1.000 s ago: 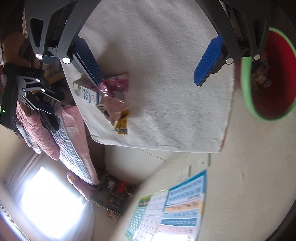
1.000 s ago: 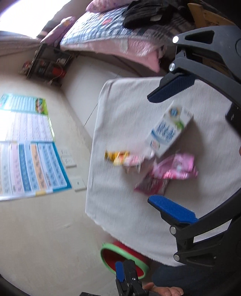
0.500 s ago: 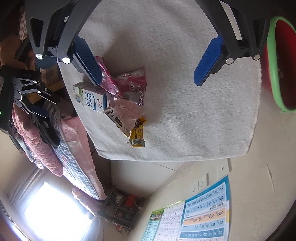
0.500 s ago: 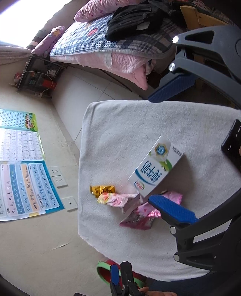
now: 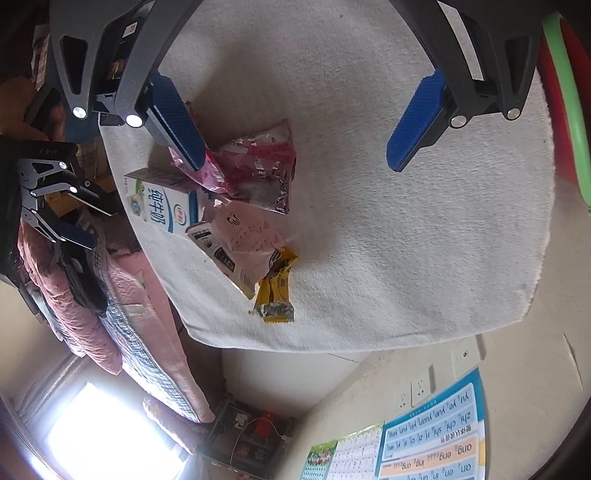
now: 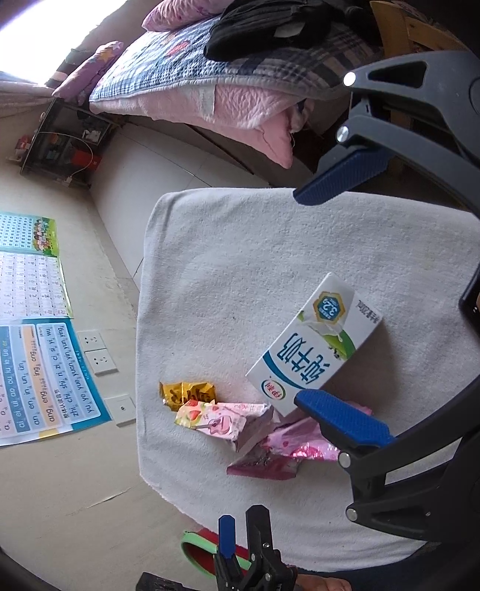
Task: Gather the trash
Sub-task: 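Move both open tools back over the remaining items on the table, then grasp the pink strawberry bag with the left tool while the right tool grasps the milk carton, then carry the pink bag and white milk carton over the red bucket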
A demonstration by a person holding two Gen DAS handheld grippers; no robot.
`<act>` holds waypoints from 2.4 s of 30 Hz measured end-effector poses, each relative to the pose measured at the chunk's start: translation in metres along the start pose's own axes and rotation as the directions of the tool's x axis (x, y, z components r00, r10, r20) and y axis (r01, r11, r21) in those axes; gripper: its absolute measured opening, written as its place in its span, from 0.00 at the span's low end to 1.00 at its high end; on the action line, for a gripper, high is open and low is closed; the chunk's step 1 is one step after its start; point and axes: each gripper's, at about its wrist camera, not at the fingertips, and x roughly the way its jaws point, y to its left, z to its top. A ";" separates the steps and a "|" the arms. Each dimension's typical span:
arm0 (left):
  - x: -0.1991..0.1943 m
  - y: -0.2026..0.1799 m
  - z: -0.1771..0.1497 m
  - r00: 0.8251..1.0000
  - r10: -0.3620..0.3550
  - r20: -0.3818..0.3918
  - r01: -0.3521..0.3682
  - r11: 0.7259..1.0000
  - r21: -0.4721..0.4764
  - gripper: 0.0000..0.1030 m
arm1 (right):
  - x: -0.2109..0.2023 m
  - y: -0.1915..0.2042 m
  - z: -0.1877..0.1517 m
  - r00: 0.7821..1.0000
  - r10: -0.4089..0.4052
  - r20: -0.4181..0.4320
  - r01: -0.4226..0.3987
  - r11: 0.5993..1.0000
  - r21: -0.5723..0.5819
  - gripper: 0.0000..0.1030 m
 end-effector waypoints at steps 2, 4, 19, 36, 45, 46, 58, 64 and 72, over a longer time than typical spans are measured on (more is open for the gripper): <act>0.005 0.001 0.001 1.000 -0.004 -0.006 0.004 1.000 -0.001 0.88 | 0.004 0.001 0.000 1.000 -0.005 -0.005 0.005 1.000 -0.018 0.95; 0.011 0.001 0.003 1.000 -0.008 -0.017 0.008 1.000 0.000 0.86 | 0.008 0.003 0.000 1.000 -0.003 -0.013 0.002 0.999 -0.032 0.95; 0.052 -0.012 0.003 0.993 -0.048 -0.112 0.055 0.996 0.064 0.49 | 0.041 0.027 -0.007 0.996 0.033 -0.084 -0.049 0.978 -0.201 0.95; 0.053 -0.016 0.000 0.988 -0.098 -0.122 0.106 0.992 0.061 0.01 | 0.051 0.034 -0.012 0.985 0.106 -0.138 -0.134 0.967 -0.215 0.55; 0.010 -0.013 -0.006 0.999 -0.027 -0.045 0.031 0.995 0.091 0.01 | 0.024 0.025 -0.011 0.987 0.138 -0.084 -0.148 0.979 -0.140 0.54; 0.004 -0.011 -0.008 0.999 -0.026 -0.035 0.029 0.996 0.085 0.01 | 0.019 0.025 -0.011 0.987 0.138 -0.078 -0.148 0.979 -0.138 0.54; -0.054 0.022 -0.025 0.998 0.025 0.061 -0.026 0.999 0.023 0.01 | -0.022 0.045 0.004 0.990 0.138 -0.017 -0.139 0.979 -0.147 0.54; -0.082 0.043 -0.032 0.993 0.054 0.108 -0.052 0.998 -0.020 0.01 | -0.036 0.067 0.014 0.989 0.144 0.015 -0.140 0.978 -0.157 0.54; -0.109 0.076 -0.042 0.984 0.099 0.146 -0.086 0.992 -0.090 0.01 | -0.044 0.098 0.030 0.985 0.163 0.057 -0.153 0.977 -0.151 0.54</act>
